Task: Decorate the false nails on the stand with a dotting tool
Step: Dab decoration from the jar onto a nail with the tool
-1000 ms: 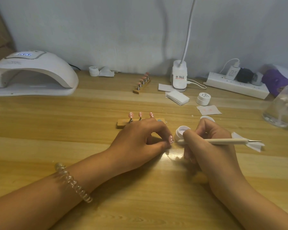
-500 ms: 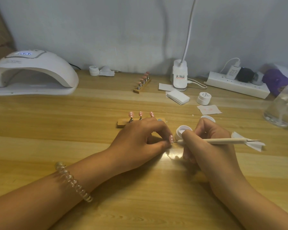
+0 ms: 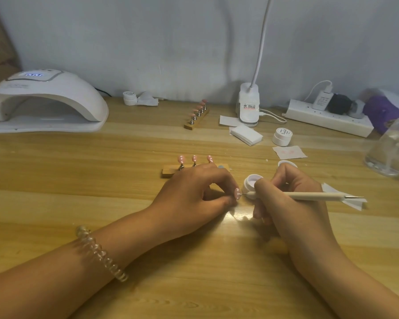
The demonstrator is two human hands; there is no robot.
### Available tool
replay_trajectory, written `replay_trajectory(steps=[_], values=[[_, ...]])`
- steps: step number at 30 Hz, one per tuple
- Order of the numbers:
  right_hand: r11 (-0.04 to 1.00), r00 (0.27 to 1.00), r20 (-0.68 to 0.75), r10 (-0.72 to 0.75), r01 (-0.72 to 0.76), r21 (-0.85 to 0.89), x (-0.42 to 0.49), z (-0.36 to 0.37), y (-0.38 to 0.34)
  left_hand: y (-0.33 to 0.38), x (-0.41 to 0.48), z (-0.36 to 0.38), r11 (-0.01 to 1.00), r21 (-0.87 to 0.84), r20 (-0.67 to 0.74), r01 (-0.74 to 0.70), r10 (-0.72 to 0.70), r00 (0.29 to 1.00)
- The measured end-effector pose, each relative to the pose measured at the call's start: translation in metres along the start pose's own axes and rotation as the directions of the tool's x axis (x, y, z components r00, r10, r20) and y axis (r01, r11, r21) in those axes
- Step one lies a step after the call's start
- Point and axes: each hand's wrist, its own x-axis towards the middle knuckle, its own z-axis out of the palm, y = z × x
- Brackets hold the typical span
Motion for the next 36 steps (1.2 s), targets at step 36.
replay_trajectory(steps=[36], values=[[1.0, 1.0, 0.002, -0.009, 0.009, 0.002, -0.0003, -0.0009, -0.0015, -0.0013, -0.001, 0.0005, 1.0, -0.01, -0.004, 0.006, -0.006, 1.0]])
